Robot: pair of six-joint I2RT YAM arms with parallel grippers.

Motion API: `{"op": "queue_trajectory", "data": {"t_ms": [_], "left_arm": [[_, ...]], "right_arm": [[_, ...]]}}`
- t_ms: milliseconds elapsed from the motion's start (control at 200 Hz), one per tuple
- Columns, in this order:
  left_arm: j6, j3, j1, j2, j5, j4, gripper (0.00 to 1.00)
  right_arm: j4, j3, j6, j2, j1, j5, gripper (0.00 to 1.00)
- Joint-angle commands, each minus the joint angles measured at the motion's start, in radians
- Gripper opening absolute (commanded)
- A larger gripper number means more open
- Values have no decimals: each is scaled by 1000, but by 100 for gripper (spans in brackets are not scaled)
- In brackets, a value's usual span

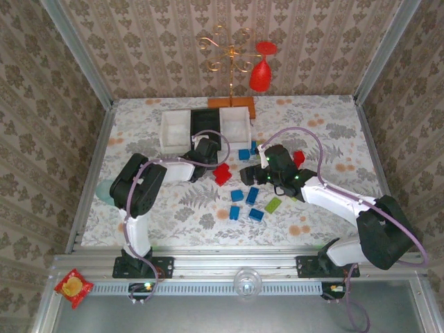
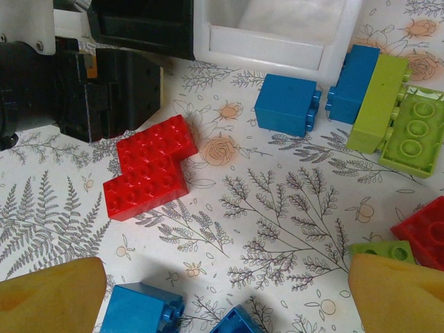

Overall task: Sort the legos into containers by color
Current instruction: Pick up the lego from the center of the table.

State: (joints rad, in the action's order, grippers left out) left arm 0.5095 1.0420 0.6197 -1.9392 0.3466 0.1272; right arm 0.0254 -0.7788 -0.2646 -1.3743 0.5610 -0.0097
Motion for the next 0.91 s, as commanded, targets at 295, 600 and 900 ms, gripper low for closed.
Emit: {"op": "queue_trajectory", "data": {"t_ms": [295,600,900], "left_arm": [[-2,78,8,-80,38,-34,64],[-6,-69,9,15,84,26,48],[-9,-133,-21,59,29,70,44]], "right_arm": [[-16,3,-4,-43,5,-19,92],[-13,1,0,-49,5,-17,92],[-16,-2,-3,-59,5,-22,92]]}}
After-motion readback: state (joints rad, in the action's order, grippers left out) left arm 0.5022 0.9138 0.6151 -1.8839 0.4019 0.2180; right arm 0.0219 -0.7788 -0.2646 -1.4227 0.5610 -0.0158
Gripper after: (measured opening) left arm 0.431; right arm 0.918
